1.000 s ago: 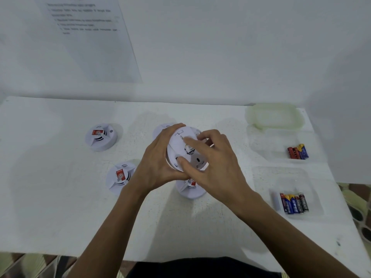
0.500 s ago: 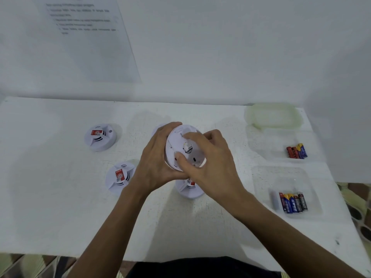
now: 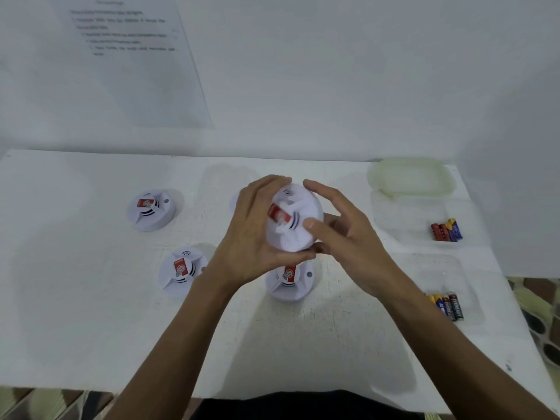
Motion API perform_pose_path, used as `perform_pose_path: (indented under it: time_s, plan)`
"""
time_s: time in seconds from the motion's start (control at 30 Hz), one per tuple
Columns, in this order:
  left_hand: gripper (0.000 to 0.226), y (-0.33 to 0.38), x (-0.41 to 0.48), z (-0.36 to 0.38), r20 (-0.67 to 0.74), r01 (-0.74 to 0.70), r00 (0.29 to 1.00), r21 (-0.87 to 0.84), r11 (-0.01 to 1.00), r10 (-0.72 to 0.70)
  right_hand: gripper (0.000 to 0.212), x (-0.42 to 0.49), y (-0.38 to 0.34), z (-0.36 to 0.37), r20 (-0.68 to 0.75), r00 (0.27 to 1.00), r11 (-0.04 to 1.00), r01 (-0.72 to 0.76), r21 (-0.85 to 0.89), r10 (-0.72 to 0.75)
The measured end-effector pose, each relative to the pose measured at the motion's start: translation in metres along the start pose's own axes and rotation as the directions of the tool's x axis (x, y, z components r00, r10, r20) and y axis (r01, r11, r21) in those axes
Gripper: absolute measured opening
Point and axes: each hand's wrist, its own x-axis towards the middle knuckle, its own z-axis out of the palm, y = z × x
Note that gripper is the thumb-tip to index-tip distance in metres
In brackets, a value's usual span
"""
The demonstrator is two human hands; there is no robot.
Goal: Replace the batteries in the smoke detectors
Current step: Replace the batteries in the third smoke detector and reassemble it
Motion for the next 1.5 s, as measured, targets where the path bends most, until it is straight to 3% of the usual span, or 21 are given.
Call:
perform_pose_path:
  time_s: [0.07, 0.13, 0.3, 0.6, 1.5]
  plan:
    - [0.101, -0.002, 0.003, -0.001, 0.073, 0.029, 0.997, -0.126, 0.992, -0.020, 0.049, -0.002, 0.001, -0.007, 0.005, 1.000, 0.991, -0.016, 0.131, 0.015]
    - [0.100, -0.009, 0.000, -0.001, 0.045, 0.047, 0.998, -0.143, 0.989, -0.041, 0.051, -0.003, 0.000, -0.014, 0.039, 0.999, 0.975, -0.030, 0.219, 0.022]
    - [0.089, -0.009, -0.004, 0.000, -0.062, 0.003, 0.998, -0.099, 0.995, -0.009, 0.049, -0.005, -0.003, -0.025, 0.104, 0.992, 0.996, -0.077, 0.052, 0.071]
    - [0.098, -0.015, -0.011, -0.004, 0.049, 0.081, 0.996, -0.152, 0.985, -0.074, 0.048, -0.007, 0.003, -0.025, 0.028, 1.000, 1.000, -0.002, -0.025, 0.002]
    - [0.096, -0.020, -0.012, -0.010, 0.116, 0.096, 0.990, -0.141, 0.985, -0.080, 0.047, -0.006, 0.005, -0.021, -0.038, 0.999, 0.999, -0.021, -0.027, 0.020]
